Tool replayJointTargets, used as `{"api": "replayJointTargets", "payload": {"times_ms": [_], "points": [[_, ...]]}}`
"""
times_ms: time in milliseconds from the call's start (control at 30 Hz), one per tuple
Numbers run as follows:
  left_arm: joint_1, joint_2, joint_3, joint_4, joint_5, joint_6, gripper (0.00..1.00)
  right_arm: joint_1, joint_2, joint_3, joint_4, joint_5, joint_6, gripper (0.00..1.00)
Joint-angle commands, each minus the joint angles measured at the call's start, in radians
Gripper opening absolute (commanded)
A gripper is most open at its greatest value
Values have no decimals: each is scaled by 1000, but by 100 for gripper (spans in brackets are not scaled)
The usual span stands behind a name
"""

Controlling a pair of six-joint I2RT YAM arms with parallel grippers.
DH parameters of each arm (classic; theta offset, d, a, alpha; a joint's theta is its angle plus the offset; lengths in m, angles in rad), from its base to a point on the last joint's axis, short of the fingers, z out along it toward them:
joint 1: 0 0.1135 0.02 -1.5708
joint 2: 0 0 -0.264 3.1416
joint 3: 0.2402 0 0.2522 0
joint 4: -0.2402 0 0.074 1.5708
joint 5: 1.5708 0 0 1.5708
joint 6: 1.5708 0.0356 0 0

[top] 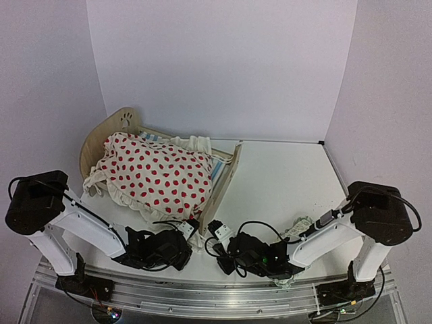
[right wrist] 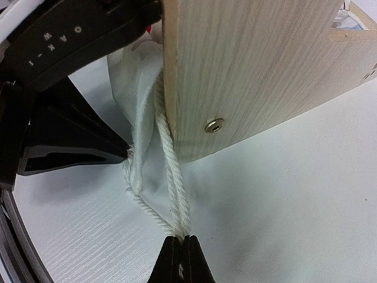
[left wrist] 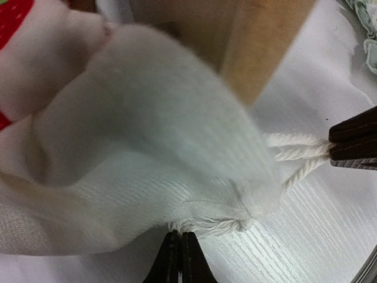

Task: Set up the pet bed
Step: Tie the right ropes of the mattress at the bed frame.

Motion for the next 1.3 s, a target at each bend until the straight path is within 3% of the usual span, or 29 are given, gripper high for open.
{"api": "replayJointTargets", "payload": {"times_ms": [0,133,433,767,1267], "points": [[0,30,22,52,117,34,0,7,-37,-17,-6,17,17,0],[-18,-26,20,83,161,35,0,7,-47,-23,-6,16,25,0],[-86,-83,61,60,113,33,0,7,-78,-47,-6,10,48,0],[-90,10,66,215,-74,49,0,6,-130,-86,-6,-16,76,0],[-91,87,98,339,-116,52,0,10,-139,-113,7,-104,86,0]]}}
